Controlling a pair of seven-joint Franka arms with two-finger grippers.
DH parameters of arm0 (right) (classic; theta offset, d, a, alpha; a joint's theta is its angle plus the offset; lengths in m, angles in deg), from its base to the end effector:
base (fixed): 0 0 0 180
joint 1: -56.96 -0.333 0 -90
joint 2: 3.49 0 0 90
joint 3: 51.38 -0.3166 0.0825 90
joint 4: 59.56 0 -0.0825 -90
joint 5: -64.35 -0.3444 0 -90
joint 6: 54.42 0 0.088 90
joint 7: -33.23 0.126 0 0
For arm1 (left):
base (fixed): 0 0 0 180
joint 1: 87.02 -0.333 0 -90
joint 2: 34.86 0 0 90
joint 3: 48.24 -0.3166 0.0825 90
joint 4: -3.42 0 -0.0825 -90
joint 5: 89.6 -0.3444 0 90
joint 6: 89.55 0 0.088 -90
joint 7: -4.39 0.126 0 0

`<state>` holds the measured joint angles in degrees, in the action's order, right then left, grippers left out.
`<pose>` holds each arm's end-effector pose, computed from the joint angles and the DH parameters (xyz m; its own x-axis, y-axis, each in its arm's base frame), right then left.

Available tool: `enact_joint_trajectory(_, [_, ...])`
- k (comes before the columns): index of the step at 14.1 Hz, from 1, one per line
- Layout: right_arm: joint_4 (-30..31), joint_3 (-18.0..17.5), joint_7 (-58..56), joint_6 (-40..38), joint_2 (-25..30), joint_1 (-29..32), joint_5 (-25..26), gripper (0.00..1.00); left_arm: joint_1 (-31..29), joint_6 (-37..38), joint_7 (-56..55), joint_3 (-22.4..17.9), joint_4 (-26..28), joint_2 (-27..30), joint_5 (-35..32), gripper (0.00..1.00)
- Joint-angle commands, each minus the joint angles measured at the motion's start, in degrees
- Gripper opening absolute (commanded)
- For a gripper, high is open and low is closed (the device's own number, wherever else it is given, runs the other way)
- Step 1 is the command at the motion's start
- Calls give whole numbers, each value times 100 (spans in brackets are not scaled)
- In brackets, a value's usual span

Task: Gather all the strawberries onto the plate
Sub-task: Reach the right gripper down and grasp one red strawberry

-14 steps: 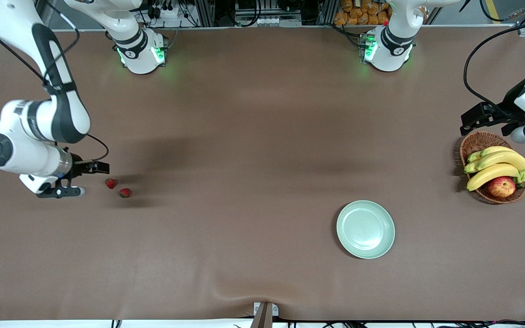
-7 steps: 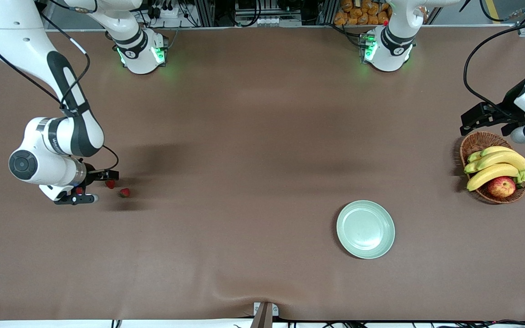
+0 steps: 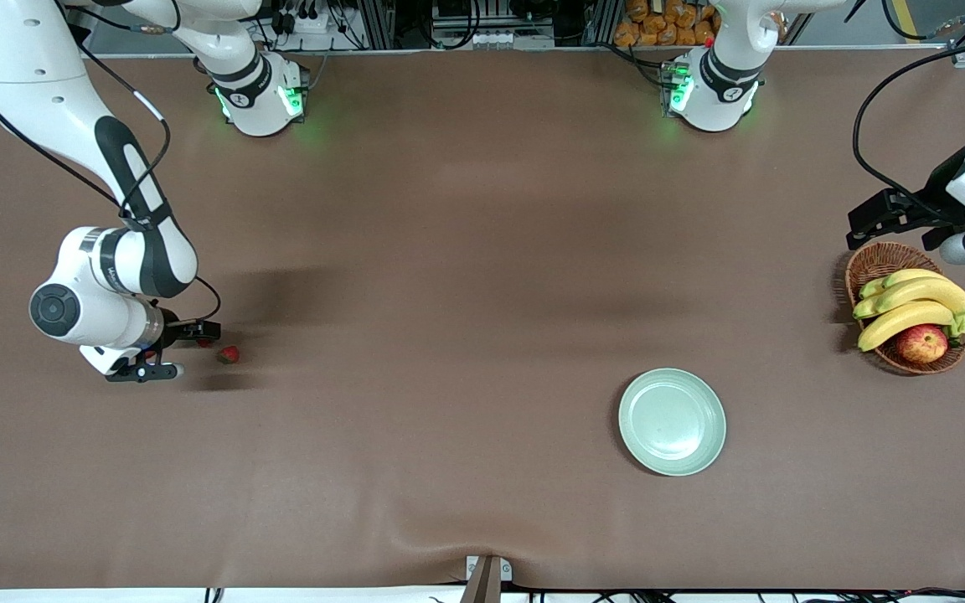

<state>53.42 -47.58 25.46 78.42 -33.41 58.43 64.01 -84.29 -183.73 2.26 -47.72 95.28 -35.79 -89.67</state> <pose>0.5654 -0.0513 0.2025 0.9834 0.0439 -0.1759 0.0456 -0.9989 0.0057 0.5258 -0.0297 0.5900 0.9995 -0.0196 0.0243 -0.0196 -0.9998 -0.0002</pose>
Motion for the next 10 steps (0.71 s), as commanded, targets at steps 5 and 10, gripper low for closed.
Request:
enact_joint_trajectory(5, [-13,-55,-76,76,-128,100,104,100,-36,93,-15,27,-72,-39,34,100])
enact_joint_trajectory(10, [-22,-64,-76,85,-190,99,86,100,-63,85,20,19,-72,-39,43,100])
